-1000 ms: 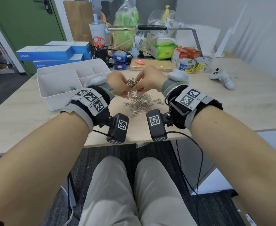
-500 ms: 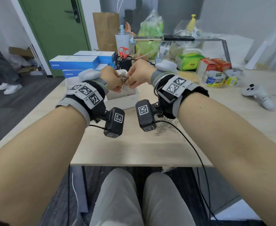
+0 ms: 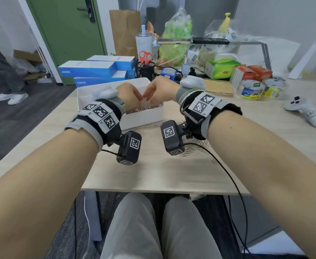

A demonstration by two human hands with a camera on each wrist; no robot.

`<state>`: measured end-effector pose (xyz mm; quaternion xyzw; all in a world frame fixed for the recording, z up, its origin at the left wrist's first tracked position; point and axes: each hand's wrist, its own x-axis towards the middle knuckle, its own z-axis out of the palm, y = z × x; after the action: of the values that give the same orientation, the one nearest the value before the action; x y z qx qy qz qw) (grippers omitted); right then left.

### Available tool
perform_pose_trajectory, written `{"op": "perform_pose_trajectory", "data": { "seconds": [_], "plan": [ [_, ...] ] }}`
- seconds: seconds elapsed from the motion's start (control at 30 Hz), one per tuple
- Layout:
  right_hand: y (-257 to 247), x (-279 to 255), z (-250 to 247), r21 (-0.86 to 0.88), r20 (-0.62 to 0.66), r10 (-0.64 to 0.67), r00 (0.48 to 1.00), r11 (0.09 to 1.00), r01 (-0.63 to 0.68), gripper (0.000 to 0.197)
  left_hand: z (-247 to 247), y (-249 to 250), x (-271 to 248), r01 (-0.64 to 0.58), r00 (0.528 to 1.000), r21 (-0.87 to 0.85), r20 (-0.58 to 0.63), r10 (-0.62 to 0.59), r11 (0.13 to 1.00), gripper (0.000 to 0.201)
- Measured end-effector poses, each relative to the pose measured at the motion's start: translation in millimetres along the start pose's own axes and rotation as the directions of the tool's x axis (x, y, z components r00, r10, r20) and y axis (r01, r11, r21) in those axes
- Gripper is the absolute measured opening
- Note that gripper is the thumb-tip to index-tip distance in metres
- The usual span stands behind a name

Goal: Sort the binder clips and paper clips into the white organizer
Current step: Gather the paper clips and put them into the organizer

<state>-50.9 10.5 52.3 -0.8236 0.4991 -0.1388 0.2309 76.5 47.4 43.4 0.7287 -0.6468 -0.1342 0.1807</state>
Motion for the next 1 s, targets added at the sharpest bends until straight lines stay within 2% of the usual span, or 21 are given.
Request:
{"op": "perform_pose_trajectory", "data": {
  "seconds": [0.17,0.3,0.4,0.43,0.5,0.57,0.67,0.73,0.87,1.0],
  "plan": [
    [11.4,-14.3,-2.2,-0.021,-0.063,-0.01,0.998,1.0,0.009,0.025,5.0,5.6,-19.3,-0.001,0.993,0.003,-0.115,0.002,1.0,0.026],
    [31.4,-25.2,-1.8,0.024,-0.131,0.021,0.991,1.0,-0.018,0.024,16.7,12.7,-43.4,-0.014,0.995,0.018,-0.098,0.016,1.0,0.03],
    [47.5,-36.8,0.3,0.085,-0.221,0.066,0.973,0.995,-0.049,0.023,26.3,18.7,-62.3,-0.028,0.989,0.057,-0.146,0.036,0.998,0.034],
    [52.6,-38.9,0.6,0.105,-0.253,0.082,0.964,0.993,-0.057,0.024,28.4,19.9,-65.6,-0.04,0.988,0.045,-0.147,0.046,0.998,0.035],
    [60.8,-44.5,2.3,0.123,-0.257,0.121,0.959,0.988,-0.092,0.026,34.0,22.8,-72.8,-0.023,0.999,0.064,-0.038,0.026,0.998,0.034],
    [68.6,-48.0,3.6,0.102,-0.221,0.16,0.962,0.985,-0.141,0.027,42.1,22.9,-73.5,0.017,0.991,0.133,0.132,-0.035,0.991,0.035],
    [82.4,-58.1,3.7,0.039,-0.129,0.24,0.962,0.971,-0.237,0.037,52.0,22.2,-74.3,0.036,0.965,0.244,0.242,-0.097,0.969,0.04],
    [91.3,-64.7,3.2,0.011,-0.054,0.284,0.957,0.959,-0.284,0.044,63.5,19.6,-71.8,0.023,0.946,0.237,0.308,-0.098,0.971,0.045],
    [97.7,-78.4,5.0,-0.037,0.13,0.265,0.955,0.964,-0.263,0.049,81.1,27.5,-74.4,0.012,0.968,0.229,0.24,-0.068,0.973,0.059],
    [91.9,-83.9,15.0,-0.007,0.222,0.188,0.957,0.982,-0.191,0.047,83.2,34.9,-66.6,-0.133,0.973,0.234,0.216,0.082,0.963,0.046]
  ]
}}
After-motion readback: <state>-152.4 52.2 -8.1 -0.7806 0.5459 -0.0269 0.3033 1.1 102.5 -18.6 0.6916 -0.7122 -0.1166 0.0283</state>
